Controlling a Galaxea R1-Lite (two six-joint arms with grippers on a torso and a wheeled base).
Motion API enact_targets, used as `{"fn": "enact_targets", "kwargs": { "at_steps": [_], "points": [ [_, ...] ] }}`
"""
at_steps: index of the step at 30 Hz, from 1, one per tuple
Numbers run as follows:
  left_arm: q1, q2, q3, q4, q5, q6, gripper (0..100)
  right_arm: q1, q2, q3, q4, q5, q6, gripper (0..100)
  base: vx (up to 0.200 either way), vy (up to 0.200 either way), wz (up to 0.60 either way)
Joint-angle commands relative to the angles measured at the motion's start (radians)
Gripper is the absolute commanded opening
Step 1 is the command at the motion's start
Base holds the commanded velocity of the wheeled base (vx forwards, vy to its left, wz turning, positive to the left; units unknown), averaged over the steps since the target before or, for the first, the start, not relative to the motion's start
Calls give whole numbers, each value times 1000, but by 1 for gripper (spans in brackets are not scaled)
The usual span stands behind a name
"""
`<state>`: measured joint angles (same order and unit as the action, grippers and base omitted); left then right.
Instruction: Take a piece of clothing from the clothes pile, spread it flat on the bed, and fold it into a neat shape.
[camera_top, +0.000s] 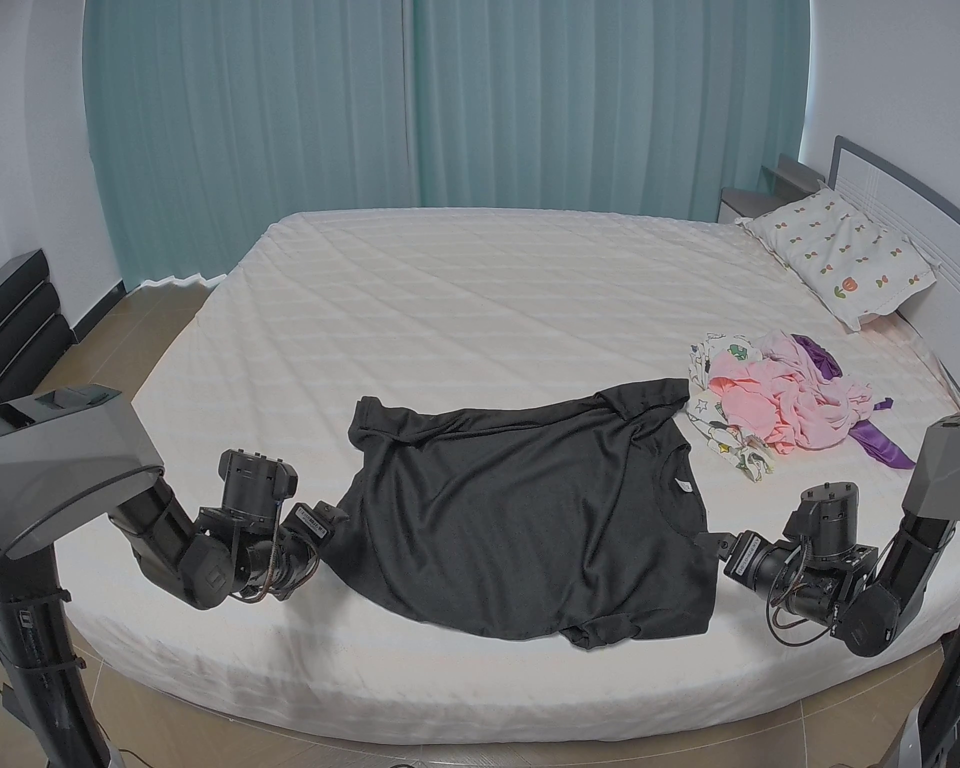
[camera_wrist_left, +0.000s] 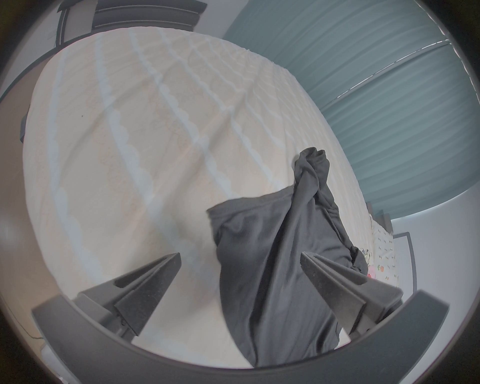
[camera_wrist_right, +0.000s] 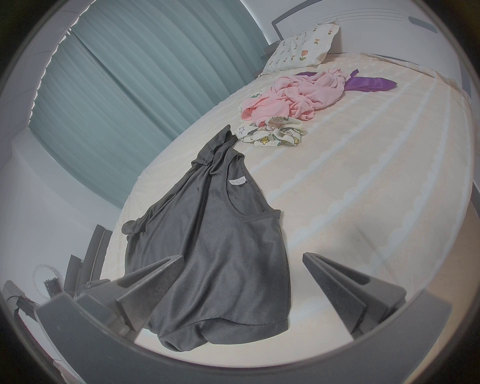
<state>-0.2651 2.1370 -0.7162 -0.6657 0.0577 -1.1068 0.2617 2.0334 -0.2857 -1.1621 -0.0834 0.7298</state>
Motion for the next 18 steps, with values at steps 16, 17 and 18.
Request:
{"fn": "enact_targets", "kwargs": {
  "at_steps": [16, 17, 18],
  "points": [
    [6, 60, 7, 51, 13, 87, 0, 40, 57, 33, -22, 8, -1, 100, 0, 0, 0],
    [6, 57, 9, 51, 13, 87, 0, 40, 57, 33, -22, 8, -1, 100, 0, 0, 0],
    [6, 17, 46, 54, 13, 90, 0, 40, 60, 42, -27, 10, -6, 100, 0, 0, 0]
  ]
}}
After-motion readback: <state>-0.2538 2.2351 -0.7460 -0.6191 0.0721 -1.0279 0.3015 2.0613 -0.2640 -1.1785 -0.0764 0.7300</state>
